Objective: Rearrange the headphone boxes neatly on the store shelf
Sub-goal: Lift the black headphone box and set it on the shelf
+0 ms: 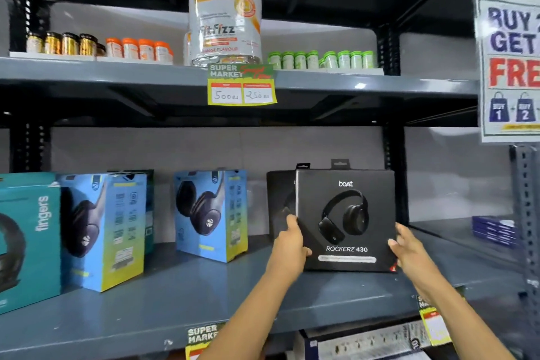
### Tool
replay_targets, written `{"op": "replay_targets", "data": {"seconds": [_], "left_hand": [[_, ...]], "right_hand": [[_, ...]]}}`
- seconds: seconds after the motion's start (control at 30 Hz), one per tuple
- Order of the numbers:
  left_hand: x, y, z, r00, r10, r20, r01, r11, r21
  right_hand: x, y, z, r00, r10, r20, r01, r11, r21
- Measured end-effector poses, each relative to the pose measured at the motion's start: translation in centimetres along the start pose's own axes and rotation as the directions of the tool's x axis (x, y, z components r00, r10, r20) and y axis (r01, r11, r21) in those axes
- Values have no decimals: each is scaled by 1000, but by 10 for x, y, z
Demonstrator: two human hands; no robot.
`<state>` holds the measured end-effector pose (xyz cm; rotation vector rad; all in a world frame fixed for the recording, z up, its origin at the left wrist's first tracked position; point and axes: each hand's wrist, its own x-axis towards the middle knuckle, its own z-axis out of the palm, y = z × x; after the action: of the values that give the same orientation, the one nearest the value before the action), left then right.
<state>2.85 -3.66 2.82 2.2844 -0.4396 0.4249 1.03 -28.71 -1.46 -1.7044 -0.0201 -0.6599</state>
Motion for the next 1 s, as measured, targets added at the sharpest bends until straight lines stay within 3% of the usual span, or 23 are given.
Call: {"op": "replay_targets", "data": {"seconds": [0.3, 0.4, 0.5, 0.57, 0.7, 0.83, 0.9, 1.0], "left_hand": [[-2, 4, 6, 998, 27, 51, -32, 995, 93], [-11, -9, -16, 986, 159, 49, -165, 965, 202], [-29, -38, -65, 938, 309, -160, -292, 949, 122], [-46, -68, -109, 878, 314, -363, -323, 946, 35], [-74, -151, -186, 718, 147, -680, -217, 976, -18], [-95, -203, -224, 664, 18, -748, -73, 997, -41], [-103, -219, -237, 652, -24, -758, -45, 997, -70], [-107, -236, -247, 664, -123, -738, -63, 974, -218]], "right_hand": [[3, 5, -8, 1000, -15, 9, 15, 1000, -25], [-10, -8, 0, 961, -165, -222, 165, 986, -17], [-32, -48, 32, 785, -320, -531, 369, 929, -15], [-45, -77, 76, 744, -381, -550, 485, 873, 51], [-69, -119, 204, 832, -443, -333, 526, 822, 220], [-91, -126, 323, 930, -365, 42, 339, 896, 287], [-100, -124, 367, 924, -265, 274, 208, 954, 218], [-106, -122, 411, 843, -98, 529, 84, 995, 49]]}}
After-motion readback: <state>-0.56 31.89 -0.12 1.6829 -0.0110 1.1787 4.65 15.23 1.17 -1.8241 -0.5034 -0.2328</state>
